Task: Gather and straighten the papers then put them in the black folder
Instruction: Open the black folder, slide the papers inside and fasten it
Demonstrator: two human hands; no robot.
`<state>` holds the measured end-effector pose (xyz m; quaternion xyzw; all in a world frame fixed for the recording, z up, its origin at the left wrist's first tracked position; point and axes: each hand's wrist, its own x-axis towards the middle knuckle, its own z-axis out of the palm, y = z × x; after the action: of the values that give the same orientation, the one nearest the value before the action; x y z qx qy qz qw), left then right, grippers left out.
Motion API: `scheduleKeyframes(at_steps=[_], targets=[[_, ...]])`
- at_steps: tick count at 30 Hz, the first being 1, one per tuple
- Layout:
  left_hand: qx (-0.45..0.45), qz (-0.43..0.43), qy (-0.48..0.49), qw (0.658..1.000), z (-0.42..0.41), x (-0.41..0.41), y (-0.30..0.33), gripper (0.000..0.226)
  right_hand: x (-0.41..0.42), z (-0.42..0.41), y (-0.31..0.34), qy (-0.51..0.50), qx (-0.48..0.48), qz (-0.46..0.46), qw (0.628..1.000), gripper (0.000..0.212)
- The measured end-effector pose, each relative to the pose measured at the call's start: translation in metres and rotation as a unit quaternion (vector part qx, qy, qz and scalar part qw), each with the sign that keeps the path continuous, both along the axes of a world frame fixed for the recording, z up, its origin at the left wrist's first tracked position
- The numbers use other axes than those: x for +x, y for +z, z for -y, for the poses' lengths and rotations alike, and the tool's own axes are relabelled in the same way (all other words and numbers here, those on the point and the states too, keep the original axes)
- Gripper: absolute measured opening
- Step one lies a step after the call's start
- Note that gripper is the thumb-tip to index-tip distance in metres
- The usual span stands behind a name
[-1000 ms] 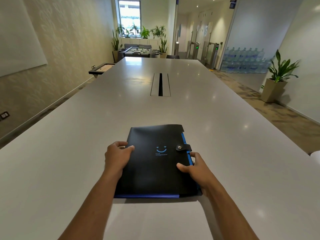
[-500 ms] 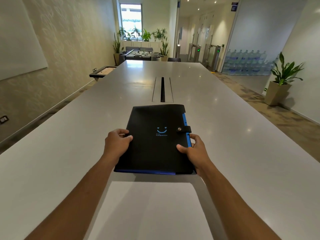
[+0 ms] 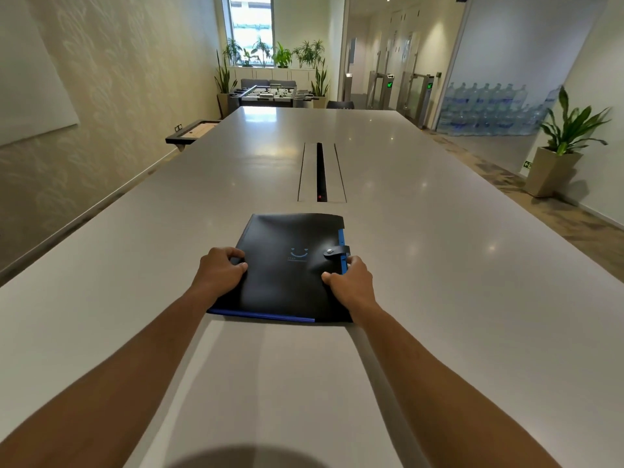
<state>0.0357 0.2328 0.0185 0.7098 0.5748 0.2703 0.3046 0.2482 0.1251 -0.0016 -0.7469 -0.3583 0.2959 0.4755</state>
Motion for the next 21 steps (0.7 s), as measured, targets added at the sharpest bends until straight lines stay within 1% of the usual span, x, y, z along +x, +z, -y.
scheduleKeyframes(at_steps=[3, 7, 11, 16, 19, 21], targets=[[0.012, -0.013, -0.005, 1.000, -0.022, 0.007, -0.008, 0.031, 0.006, -0.024, -0.004, 0.004, -0.030, 0.089, 0.996, 0.051], [0.025, -0.042, -0.020, 0.999, -0.046, 0.018, -0.015, 0.033, 0.013, -0.049, -0.009, -0.002, -0.061, 0.205, 0.977, 0.041], [0.035, -0.102, -0.031, 0.994, -0.070, 0.024, -0.020, 0.036, 0.014, -0.064, -0.016, 0.001, -0.080, 0.257, 0.963, 0.043], [0.074, -0.230, -0.026, 0.970, -0.080, 0.024, -0.035, 0.039, 0.013, -0.066, -0.018, 0.004, -0.094, 0.325, 0.941, 0.049], [0.096, -0.243, -0.019, 0.965, -0.081, 0.025, -0.040, 0.039, 0.011, -0.068, -0.018, 0.002, -0.097, 0.358, 0.929, 0.052], [0.103, -0.232, -0.018, 0.967, -0.081, 0.025, -0.040, 0.038, 0.010, -0.065, -0.016, 0.005, -0.098, 0.366, 0.925, 0.053]])
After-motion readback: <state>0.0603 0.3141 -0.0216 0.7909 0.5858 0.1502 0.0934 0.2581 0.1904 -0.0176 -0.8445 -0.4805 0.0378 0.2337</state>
